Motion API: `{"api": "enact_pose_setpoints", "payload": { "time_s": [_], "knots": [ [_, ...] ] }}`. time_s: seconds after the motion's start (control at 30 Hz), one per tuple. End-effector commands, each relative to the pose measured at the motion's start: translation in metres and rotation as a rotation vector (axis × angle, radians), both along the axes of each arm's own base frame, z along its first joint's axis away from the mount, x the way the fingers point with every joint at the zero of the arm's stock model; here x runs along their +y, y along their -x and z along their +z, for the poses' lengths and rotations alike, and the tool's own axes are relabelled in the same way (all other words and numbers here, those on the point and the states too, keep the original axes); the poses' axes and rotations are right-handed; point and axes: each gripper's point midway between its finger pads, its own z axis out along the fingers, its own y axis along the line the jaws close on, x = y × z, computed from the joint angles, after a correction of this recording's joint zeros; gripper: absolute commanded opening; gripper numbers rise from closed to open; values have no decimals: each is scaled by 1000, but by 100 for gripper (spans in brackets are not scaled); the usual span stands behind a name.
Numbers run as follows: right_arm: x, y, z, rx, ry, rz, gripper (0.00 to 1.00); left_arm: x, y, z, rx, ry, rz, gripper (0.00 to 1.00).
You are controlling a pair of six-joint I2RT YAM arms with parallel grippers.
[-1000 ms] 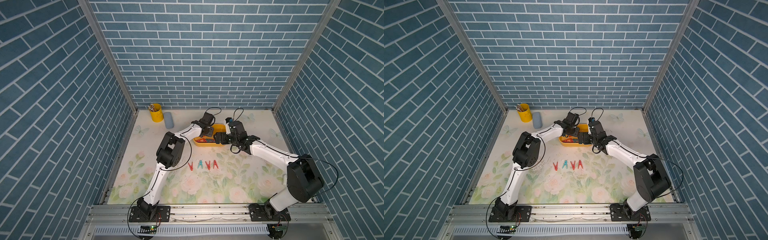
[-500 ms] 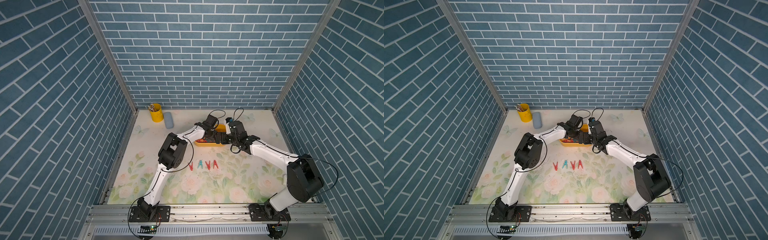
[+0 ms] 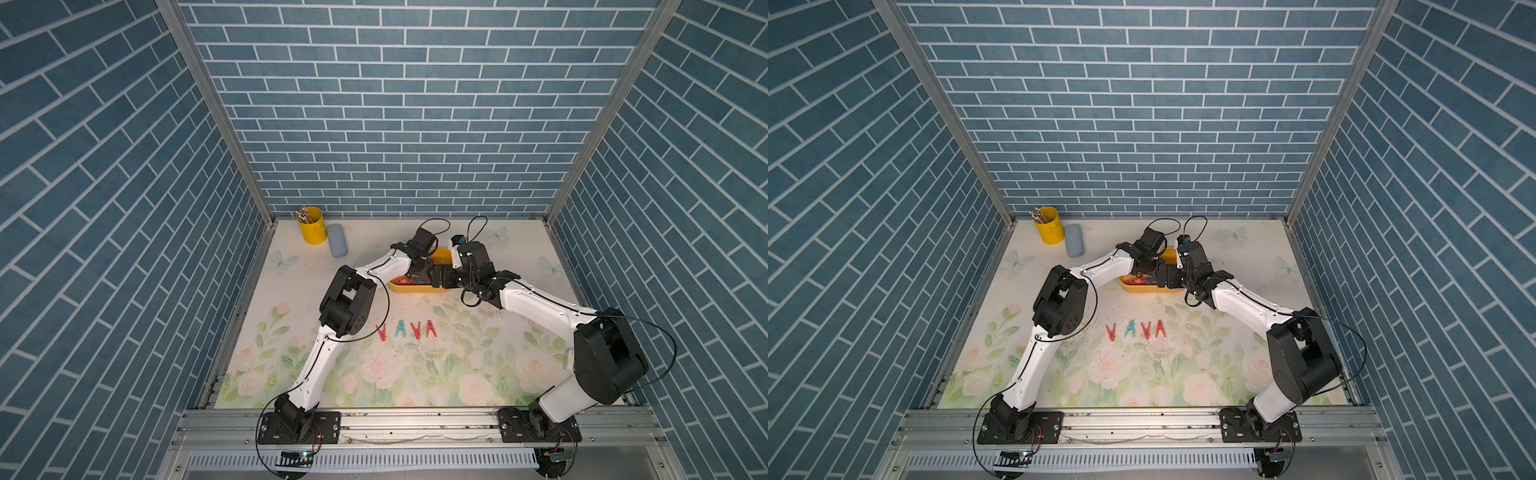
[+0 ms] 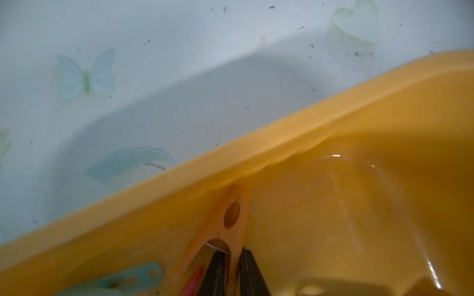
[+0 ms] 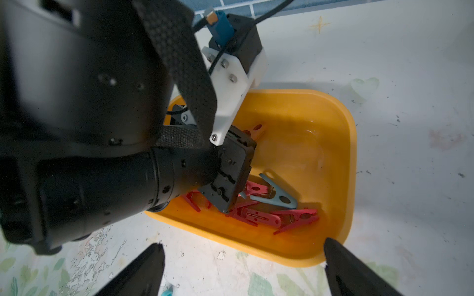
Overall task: Take the clothespins out of the storage box
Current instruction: Pick up the clothespin from the storage box.
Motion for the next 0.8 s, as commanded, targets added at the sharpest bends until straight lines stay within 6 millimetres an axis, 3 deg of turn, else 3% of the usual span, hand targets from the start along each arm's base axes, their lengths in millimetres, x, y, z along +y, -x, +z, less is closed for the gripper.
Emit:
{"api": "enact_pose_setpoints", "payload": {
  "time_s": [0.0, 0.13, 0.43, 0.77],
  "knots": [
    [-2, 1, -1, 0, 3, 3, 99, 4, 0, 4, 2, -13, 15, 12],
    [-2, 2, 1, -3, -5, 4, 99, 4, 1, 26, -21, 28, 28, 6],
    [1, 5, 3, -9, -44, 11, 99, 10, 21, 77, -53, 142, 61, 5],
    [16, 17, 7, 11, -112, 89, 100, 41, 65, 109, -57, 233, 145, 5]
  ]
}}
